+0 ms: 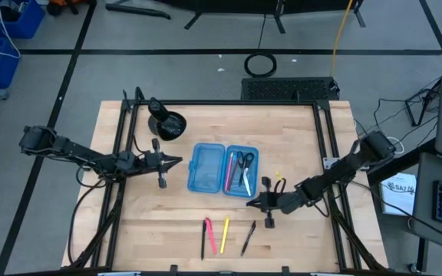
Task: Pick & place school supplies into a supply box
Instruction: Adjust the supply box
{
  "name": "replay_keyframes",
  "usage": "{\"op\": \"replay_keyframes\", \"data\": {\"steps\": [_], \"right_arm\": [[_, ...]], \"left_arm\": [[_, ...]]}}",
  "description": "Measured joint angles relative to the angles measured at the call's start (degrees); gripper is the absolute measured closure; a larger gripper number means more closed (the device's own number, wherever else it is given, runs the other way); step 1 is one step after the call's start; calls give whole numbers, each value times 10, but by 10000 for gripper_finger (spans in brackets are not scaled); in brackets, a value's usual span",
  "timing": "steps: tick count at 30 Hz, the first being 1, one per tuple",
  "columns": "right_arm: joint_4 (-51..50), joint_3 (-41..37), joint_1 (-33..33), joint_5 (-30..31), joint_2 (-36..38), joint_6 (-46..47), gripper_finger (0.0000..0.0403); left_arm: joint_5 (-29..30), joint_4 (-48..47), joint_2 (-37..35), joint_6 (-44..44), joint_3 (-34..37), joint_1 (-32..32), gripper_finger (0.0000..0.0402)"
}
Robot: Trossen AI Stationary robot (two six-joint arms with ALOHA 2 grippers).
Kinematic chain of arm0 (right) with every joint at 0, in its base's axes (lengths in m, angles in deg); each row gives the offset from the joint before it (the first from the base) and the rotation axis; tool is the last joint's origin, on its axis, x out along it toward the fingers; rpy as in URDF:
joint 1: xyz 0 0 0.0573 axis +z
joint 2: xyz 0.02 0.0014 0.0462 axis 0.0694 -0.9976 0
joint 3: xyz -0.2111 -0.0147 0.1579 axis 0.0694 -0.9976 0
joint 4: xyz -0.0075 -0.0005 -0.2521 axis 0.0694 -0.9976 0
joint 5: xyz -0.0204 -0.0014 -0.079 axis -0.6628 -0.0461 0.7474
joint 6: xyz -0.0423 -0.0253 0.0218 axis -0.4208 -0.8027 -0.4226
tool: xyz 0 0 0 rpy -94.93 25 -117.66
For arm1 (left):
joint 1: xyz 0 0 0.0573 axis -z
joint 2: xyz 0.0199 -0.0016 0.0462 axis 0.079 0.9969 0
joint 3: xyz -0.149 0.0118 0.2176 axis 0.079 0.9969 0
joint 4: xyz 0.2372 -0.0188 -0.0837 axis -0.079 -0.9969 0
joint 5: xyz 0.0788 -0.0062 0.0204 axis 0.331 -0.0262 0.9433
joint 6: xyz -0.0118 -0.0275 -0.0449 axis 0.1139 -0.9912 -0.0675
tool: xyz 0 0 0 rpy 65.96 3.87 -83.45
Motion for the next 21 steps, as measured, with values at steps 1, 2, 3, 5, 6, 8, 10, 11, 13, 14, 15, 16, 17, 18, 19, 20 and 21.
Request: {"op": "replay_keyframes", "data": {"steps": [1, 2, 3, 5, 6, 8, 10, 11, 13, 14, 15, 16, 17, 18, 19, 20, 21], "right_arm": [[7, 0, 0, -6, -4, 4, 403], [12, 0, 0, -6, -7, 5, 403], [13, 0, 0, -6, -9, 10, 403], [9, 0, 0, -7, -20, 29, 403], [5, 0, 0, -8, -25, 40, 403], [5, 0, -1, -9, -33, 58, 403], [-3, 0, -1, -5, -37, 70, 403], [-10, 0, -1, 0, -38, 73, 403], [-18, 0, -1, 19, -39, 79, 403], [-22, 0, -2, 26, -38, 80, 403], [-26, 0, -3, 26, -38, 80, 403], [-30, 0, -5, 27, -38, 79, 403], [-35, 0, -7, 27, -38, 80, 403], [-36, 0, -12, 27, -38, 80, 403], [-38, 0, -16, 27, -38, 82, 403], [-43, 0, -21, 27, -38, 85, 403], [-48, 0, -26, 27, -38, 86, 403]], "left_arm": [[0, 0, 0, 0, 0, 0, 383], [0, 0, 0, 1, 0, 0, 386], [0, 0, 0, 2, 0, 0, 389], [0, 0, 0, 2, 0, 0, 395], [0, 0, 0, 2, 0, 0, 397], [0, 0, 0, 2, 0, 0, 398], [0, 0, 0, 3, 0, 0, 395], [0, 0, 0, 3, 0, 0, 390], [0, 0, 0, 3, 0, 0, 380], [0, 0, 0, 3, 0, 0, 376], [0, 0, 0, 3, 0, 0, 372], [0, 0, 0, 3, 0, 0, 369], [0, 0, 0, 3, 0, 0, 367], [0, 0, 0, 3, 0, 0, 366], [0, 0, 0, 3, 0, 0, 366], [0, 0, 0, 3, 0, 0, 366], [0, 0, 0, 3, 0, 0, 366]]}}
